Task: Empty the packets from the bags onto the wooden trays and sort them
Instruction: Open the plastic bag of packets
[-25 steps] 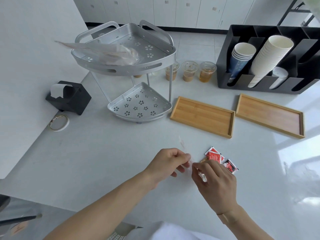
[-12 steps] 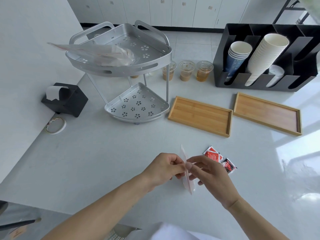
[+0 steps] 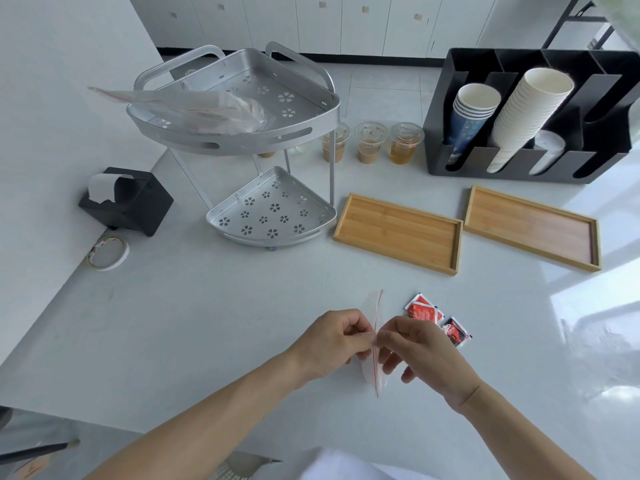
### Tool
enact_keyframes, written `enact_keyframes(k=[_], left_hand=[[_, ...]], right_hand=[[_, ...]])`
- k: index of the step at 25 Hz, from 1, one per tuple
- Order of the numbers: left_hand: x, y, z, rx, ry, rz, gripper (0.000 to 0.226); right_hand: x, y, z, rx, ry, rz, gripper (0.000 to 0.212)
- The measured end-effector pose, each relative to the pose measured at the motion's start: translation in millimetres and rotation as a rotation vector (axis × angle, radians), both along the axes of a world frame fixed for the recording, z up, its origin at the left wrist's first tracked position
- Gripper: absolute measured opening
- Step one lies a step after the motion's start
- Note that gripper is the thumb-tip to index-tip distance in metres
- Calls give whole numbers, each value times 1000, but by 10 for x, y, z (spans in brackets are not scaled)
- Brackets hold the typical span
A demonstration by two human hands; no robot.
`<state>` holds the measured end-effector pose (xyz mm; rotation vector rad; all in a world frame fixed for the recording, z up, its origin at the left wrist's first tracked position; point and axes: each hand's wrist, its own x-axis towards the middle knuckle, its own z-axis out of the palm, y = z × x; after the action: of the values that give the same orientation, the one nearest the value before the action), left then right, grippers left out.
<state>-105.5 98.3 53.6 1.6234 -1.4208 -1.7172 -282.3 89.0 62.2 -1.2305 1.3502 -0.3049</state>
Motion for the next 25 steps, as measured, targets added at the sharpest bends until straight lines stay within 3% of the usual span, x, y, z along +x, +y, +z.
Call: enact_keyframes(k=[6,11,14,17,25], left_hand=[[-32,-13,64,-207,-277,-194,23],[-55,-67,130,-292,-350,-222,29],[65,-116,142,-339,-479,-159,26],[368,-195,164,-284,-420,-63,28],[396,-205,166,-243,-381,-63,25]], right_hand=[[-42,-10,-42,-311,200,182,27],[-39,-28,1,-411,214,209,24],[-159,-77,40,-465,379,166,28],[-417,-161,100,-396,439,83,30],[-448,-230,67,-476,624,124,24]])
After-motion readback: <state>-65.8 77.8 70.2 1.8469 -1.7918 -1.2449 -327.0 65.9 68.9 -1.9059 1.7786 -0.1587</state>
